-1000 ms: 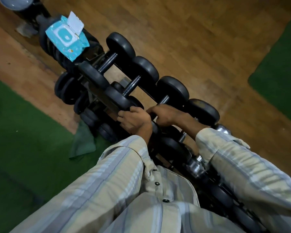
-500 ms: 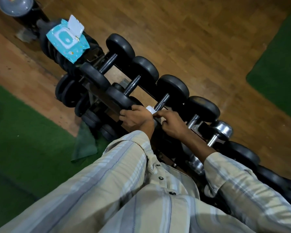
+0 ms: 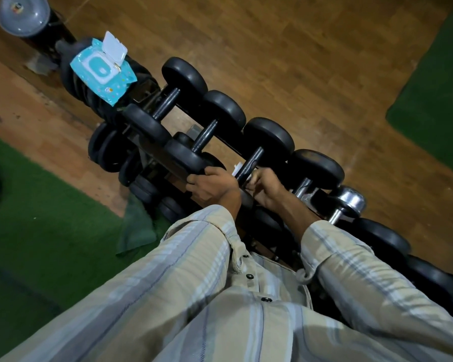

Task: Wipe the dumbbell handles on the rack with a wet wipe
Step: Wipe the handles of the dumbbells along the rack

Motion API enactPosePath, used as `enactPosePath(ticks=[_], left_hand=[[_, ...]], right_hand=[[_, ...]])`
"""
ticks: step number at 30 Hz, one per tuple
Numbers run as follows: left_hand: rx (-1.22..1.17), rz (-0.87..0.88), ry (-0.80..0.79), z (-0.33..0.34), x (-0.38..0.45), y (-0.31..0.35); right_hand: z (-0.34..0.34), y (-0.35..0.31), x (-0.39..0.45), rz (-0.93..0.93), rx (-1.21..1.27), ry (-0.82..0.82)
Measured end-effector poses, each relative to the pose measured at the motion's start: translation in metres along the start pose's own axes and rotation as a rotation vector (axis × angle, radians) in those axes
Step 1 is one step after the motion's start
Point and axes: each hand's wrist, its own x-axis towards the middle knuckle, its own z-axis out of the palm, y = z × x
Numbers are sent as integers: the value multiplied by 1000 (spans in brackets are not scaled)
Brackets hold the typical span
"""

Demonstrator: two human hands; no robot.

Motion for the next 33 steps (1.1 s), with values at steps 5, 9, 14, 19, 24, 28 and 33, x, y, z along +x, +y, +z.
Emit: enactPosePath(ticks=[5,9,14,19,24,28,33], left_hand=[[-24,-9,-33,-4,-1,1],[-29,-10,-29,-4,-1,0],[-18,0,-30,-4,-1,1],[-10,-17,-31,-5,-2,1],[-9,-14,-32,-8,-3,3],[-4,-17,-43,-7,-1,1],[-16,-19,-45,-8,-1,1]], right_hand=[[-15,-14,30,-63,238,127],[-14,-31,28,-102,418,207],[-8,-16,26,-191,197,316],[-5,12,1,-579,-594,381],[-19,5,2,-794,-1304,310],[-24,-20,12,-815,-1703,338],[-13,-35,15,-804,-1873,193]])
